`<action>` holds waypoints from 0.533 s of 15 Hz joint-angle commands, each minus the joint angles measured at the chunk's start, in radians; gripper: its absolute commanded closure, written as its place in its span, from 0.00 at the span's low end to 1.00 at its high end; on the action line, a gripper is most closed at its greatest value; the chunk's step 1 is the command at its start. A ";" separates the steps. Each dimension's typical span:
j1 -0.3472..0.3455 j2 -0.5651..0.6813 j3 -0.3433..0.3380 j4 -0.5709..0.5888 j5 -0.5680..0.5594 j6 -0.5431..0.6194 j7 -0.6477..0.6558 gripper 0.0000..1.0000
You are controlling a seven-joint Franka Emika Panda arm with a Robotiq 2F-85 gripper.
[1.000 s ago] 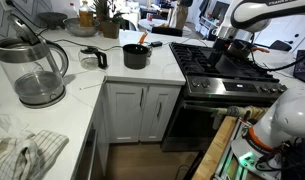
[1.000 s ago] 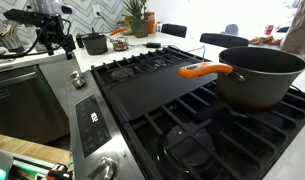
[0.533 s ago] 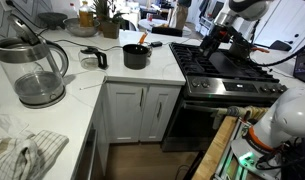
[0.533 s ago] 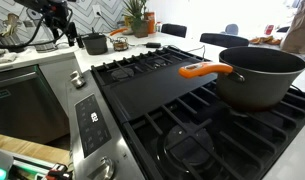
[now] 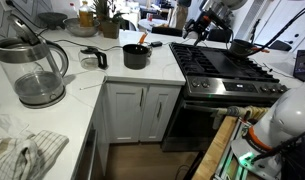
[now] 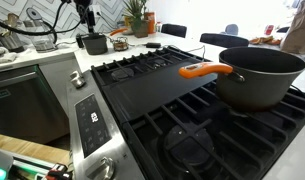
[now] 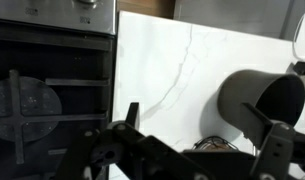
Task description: Slide the black coaster holder to the right
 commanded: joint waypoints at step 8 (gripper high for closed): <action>-0.031 0.306 0.064 0.278 0.049 0.132 0.363 0.00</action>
